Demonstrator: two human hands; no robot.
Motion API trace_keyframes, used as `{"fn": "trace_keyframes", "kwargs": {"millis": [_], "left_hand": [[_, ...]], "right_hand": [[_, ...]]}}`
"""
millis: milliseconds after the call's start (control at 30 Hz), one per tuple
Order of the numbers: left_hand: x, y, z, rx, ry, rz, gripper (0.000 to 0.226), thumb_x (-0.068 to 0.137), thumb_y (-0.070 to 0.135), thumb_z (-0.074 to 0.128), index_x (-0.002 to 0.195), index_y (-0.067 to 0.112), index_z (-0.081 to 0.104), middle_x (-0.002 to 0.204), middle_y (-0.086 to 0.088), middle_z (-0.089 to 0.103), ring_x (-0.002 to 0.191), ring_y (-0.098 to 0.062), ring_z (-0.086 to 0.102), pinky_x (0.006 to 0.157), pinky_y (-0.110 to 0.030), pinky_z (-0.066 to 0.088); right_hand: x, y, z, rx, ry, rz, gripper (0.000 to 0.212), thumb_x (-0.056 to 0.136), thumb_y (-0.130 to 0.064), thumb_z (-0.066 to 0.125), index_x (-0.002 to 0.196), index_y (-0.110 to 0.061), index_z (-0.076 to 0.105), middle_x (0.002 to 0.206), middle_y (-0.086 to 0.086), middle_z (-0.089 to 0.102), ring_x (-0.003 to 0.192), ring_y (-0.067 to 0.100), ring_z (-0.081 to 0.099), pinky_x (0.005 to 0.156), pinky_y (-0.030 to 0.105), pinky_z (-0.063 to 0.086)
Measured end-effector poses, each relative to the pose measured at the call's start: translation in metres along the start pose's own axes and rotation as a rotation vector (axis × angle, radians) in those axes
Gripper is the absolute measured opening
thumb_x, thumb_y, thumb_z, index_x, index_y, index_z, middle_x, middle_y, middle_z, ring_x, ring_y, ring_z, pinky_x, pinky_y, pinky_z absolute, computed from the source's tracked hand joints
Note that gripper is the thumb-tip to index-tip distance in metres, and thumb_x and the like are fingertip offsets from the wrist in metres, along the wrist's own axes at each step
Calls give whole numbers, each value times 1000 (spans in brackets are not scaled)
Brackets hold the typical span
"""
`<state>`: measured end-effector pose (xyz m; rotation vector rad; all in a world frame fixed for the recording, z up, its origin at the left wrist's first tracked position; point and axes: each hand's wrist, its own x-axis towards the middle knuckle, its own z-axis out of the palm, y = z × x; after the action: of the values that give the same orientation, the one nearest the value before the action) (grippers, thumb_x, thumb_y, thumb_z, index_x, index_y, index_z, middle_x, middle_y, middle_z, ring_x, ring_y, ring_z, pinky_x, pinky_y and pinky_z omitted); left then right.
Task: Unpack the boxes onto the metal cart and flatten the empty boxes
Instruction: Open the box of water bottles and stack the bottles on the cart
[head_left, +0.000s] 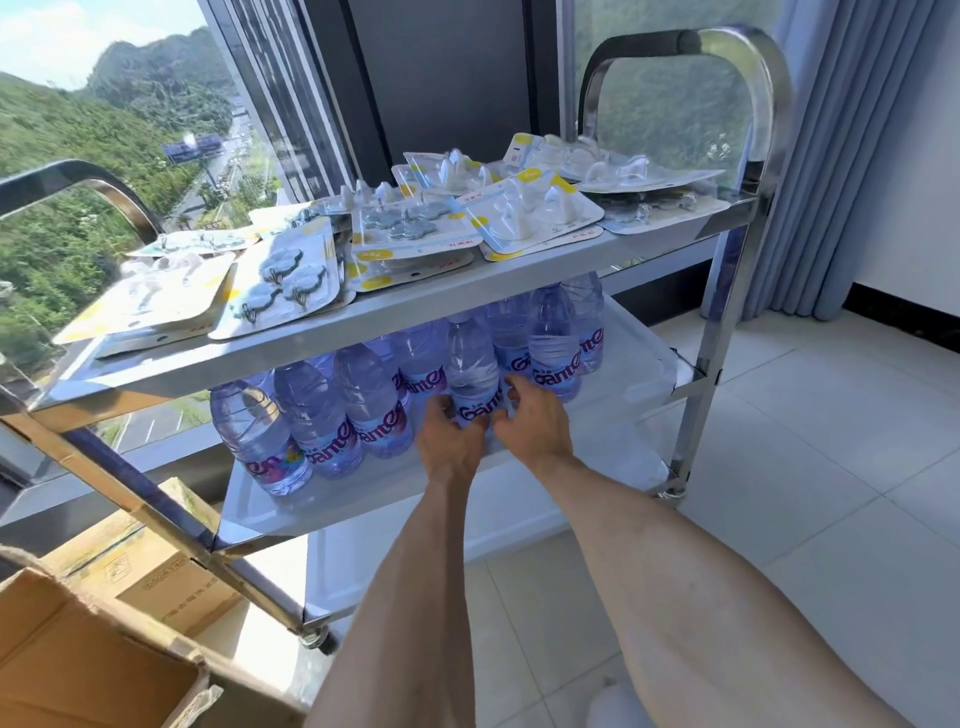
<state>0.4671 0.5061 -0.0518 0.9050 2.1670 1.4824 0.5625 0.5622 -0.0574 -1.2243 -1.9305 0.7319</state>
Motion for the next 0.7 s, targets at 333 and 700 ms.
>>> {"fn": "trace_keyframes", "kwargs": {"millis": [333, 700], "left_hand": [[-5, 22, 39, -74, -91, 14, 35, 82, 6, 66, 116, 16, 63, 95, 6, 64, 88, -14, 60, 79, -22, 43], [-12, 22, -19, 184, 427, -295, 27, 85, 16, 57, 112, 10, 54, 113, -13, 60, 101, -36, 61, 83, -40, 47]], "right_hand": [[6, 22, -23, -90, 219, 72, 14, 77, -11, 62, 91, -9, 62, 90, 7, 69, 83, 27, 62, 73, 34, 51], [1, 20, -17, -98, 221, 91, 10, 81, -15, 60, 77, -6, 63, 75, 10, 68, 70, 31, 62, 61, 31, 46]]}}
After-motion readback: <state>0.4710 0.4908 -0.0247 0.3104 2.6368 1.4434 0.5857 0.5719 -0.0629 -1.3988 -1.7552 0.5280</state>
